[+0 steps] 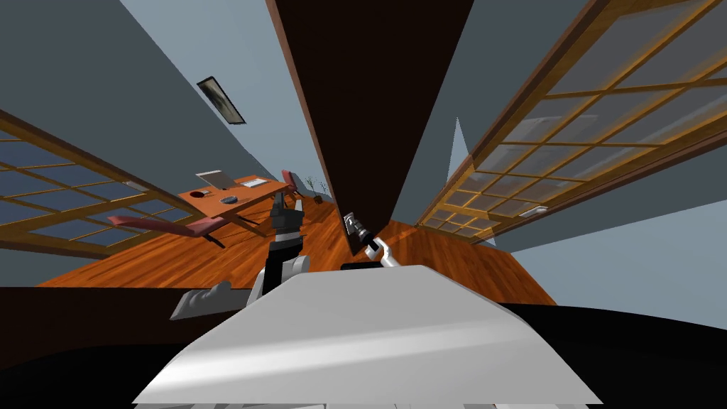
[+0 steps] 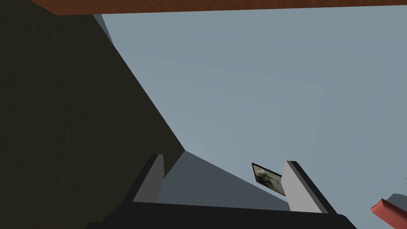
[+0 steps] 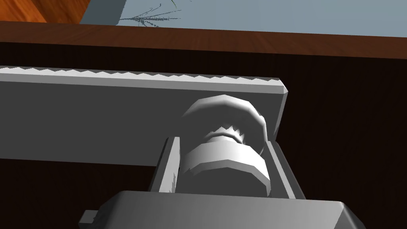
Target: Push the door open
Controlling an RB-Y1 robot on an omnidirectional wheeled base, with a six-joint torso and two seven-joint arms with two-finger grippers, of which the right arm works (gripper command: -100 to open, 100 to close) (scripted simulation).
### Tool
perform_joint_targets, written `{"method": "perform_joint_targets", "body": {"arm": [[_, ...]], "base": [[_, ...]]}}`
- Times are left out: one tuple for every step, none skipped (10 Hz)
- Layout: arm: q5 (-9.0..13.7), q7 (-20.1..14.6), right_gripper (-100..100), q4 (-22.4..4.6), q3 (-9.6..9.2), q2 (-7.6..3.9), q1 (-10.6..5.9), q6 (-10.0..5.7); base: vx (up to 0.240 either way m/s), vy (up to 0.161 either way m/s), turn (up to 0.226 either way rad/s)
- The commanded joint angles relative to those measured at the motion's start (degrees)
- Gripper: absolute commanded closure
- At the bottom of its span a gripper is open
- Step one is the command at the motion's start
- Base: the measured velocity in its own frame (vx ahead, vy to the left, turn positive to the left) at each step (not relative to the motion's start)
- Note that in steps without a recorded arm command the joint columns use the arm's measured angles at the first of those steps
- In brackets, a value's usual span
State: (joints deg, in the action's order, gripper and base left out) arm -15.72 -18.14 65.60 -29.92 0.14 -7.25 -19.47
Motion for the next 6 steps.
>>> {"method": "perform_joint_targets", "body": {"arm": [[-0.28,1.10,100,0.19,0.71,1.64,0.07,1.00],[-0.20,0.63,100,0.25,0.32,0.90,0.29,0.73],[0.04,1.28,100,0.90,0.63,-0.41,0.82,0.99],[0.14,1.49,100,1.11,0.75,-0.87,1.04,1.06],[0.25,1.72,100,1.36,0.88,-1.33,1.28,1.13],[0.30,1.85,100,1.49,0.95,-1.55,1.42,1.17]], "base": [[0.076,0.070,-0.042],[0.038,0.033,-0.002],[0.147,0.088,-0.146],[0.211,0.129,-0.158],[0.153,0.143,-0.055],[0.153,0.095,-0.078]]}}
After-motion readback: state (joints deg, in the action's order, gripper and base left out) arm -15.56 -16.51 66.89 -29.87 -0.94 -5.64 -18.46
